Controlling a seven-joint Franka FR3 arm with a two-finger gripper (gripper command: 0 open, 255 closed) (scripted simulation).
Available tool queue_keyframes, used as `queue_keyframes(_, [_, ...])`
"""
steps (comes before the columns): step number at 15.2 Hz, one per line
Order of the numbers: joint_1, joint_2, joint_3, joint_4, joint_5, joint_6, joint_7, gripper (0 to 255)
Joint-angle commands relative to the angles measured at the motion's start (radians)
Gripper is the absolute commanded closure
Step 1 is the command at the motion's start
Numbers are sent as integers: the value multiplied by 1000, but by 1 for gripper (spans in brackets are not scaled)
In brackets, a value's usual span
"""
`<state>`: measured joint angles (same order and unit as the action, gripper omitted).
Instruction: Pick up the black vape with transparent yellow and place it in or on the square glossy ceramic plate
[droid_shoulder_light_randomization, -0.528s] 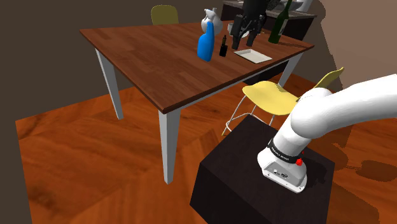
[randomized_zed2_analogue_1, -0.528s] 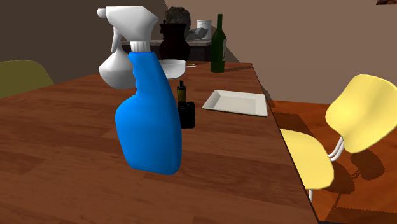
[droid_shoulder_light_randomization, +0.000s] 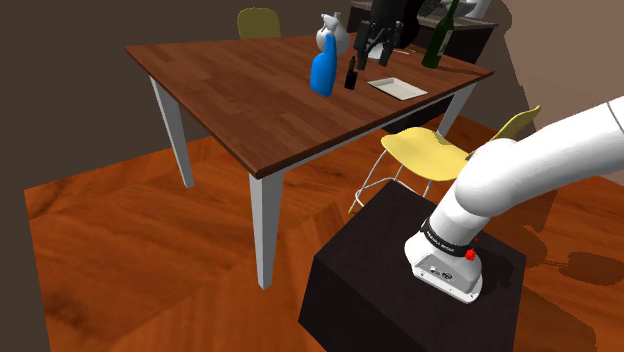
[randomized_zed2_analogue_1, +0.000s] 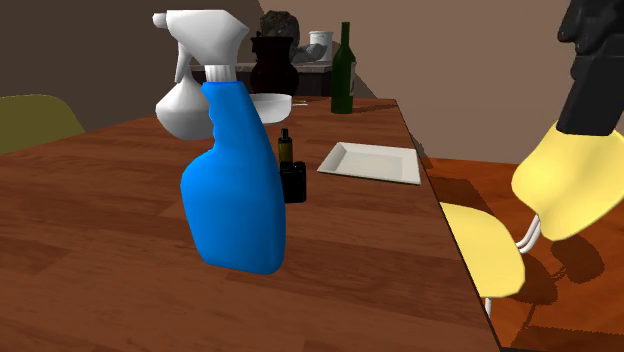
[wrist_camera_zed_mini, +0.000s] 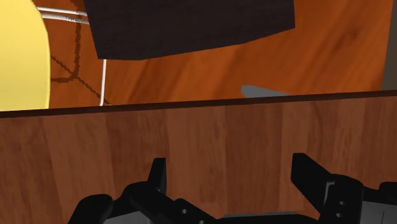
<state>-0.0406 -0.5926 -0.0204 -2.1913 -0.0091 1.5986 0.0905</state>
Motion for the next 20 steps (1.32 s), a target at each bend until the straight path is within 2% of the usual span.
queue_keyframes(1, [-13,60,-23,33,-14,26,-20,0])
queue_keyframes(11, [-71,373,-135,279,-43,91,-129,0])
queue_keyframes(20, [-136,694,-216,612,-1,74,-231,0])
